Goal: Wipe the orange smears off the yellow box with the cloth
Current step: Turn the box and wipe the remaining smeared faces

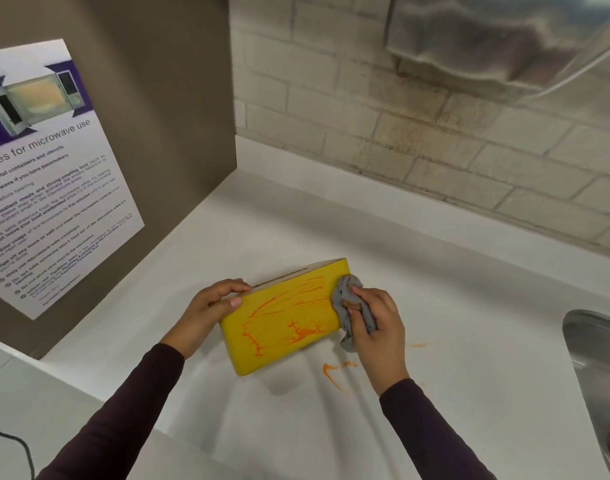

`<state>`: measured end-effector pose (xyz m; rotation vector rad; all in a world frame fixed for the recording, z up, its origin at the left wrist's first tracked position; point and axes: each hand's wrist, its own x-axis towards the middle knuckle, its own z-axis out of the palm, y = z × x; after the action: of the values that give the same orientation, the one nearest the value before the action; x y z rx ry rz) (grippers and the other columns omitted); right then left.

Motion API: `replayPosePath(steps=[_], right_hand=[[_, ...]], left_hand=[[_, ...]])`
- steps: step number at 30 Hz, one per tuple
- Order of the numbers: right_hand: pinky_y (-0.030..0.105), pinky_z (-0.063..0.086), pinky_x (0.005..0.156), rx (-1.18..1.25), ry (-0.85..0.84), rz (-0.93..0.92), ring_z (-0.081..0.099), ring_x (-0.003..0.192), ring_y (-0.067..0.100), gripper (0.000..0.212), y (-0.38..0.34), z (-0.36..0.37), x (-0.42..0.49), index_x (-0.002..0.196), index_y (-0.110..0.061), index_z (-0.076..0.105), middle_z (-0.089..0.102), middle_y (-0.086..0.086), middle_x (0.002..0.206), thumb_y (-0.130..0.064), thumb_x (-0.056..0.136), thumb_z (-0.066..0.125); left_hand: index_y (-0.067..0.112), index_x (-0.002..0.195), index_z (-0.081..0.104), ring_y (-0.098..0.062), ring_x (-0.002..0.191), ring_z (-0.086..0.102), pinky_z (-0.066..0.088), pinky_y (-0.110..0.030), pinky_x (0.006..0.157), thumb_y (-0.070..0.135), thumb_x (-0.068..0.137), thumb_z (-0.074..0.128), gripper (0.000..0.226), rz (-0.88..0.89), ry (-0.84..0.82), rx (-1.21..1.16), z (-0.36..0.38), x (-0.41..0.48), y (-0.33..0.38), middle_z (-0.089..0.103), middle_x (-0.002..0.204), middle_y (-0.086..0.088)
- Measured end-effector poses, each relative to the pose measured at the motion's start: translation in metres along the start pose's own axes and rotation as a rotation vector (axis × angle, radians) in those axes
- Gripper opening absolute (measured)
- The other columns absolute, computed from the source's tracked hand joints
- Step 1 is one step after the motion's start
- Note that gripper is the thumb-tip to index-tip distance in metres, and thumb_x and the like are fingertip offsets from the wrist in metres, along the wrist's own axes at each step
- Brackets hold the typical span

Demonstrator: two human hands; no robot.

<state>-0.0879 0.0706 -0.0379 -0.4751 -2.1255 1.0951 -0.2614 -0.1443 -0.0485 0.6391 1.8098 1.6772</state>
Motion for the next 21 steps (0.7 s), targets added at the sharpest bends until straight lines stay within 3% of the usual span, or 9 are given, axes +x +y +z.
replayPosePath(steps=[3, 6, 11, 14, 18, 21], right_hand=[[0.006, 0.038, 0.088, 0.023, 0.022, 0.036, 0.052, 0.102, -0.003, 0.047, -0.006, 0.004, 0.008, 0.121, -0.018, 0.058, 0.055, -0.003, 0.107, 0.009, 0.083, 0.057], [0.003, 0.035, 0.090, -0.015, -0.051, 0.030, 0.045, 0.108, -0.008, 0.050, -0.012, 0.011, 0.017, 0.129, -0.019, 0.053, 0.047, -0.009, 0.111, 0.000, 0.084, 0.062], [0.005, 0.035, 0.090, -0.041, -0.122, -0.070, 0.045, 0.109, -0.007, 0.053, -0.002, 0.001, 0.009, 0.127, -0.019, 0.054, 0.046, -0.016, 0.115, 0.006, 0.081, 0.062], [0.003, 0.039, 0.084, 0.004, -0.080, 0.024, 0.050, 0.101, -0.008, 0.045, 0.002, -0.003, 0.008, 0.120, -0.014, 0.060, 0.052, -0.016, 0.108, 0.010, 0.082, 0.060], [0.000, 0.042, 0.066, 0.173, 0.041, 0.182, 0.058, 0.080, -0.012, 0.017, -0.010, 0.007, 0.028, 0.102, -0.004, 0.064, 0.056, -0.016, 0.089, 0.001, 0.088, 0.057], [0.023, 0.051, 0.065, 0.194, -0.033, 0.141, 0.063, 0.075, 0.012, 0.016, -0.022, 0.018, 0.030, 0.104, -0.008, 0.061, 0.059, -0.007, 0.091, -0.002, 0.091, 0.053]], left_hand=[[0.023, 0.095, 0.067, 0.005, 0.101, 0.058, 0.045, -0.012, 0.083, 0.051, 0.060, 0.057, 0.046, 0.014, -0.010, -0.002, 0.000, 0.001, 0.001, 0.062, 0.111, 0.004], [0.021, 0.094, 0.067, 0.002, 0.097, 0.060, 0.045, -0.021, 0.085, 0.051, 0.060, 0.057, 0.046, 0.007, 0.010, -0.019, 0.000, 0.001, 0.001, 0.063, 0.108, 0.005], [0.022, 0.094, 0.067, -0.007, 0.102, 0.059, 0.044, -0.023, 0.087, 0.048, 0.061, 0.057, 0.043, -0.003, 0.018, -0.022, 0.001, 0.002, 0.001, 0.063, 0.108, 0.005], [0.020, 0.095, 0.067, -0.011, 0.103, 0.058, 0.044, -0.025, 0.087, 0.046, 0.063, 0.057, 0.043, -0.006, 0.021, -0.023, 0.001, 0.002, 0.002, 0.062, 0.109, 0.002], [0.022, 0.096, 0.066, 0.002, 0.104, 0.057, 0.044, -0.012, 0.083, 0.052, 0.060, 0.055, 0.048, 0.016, 0.014, 0.012, 0.003, 0.000, 0.002, 0.062, 0.111, 0.005], [0.023, 0.095, 0.066, -0.002, 0.100, 0.059, 0.044, -0.016, 0.083, 0.052, 0.060, 0.054, 0.047, 0.009, 0.035, -0.005, 0.004, 0.001, 0.000, 0.062, 0.109, 0.004]])
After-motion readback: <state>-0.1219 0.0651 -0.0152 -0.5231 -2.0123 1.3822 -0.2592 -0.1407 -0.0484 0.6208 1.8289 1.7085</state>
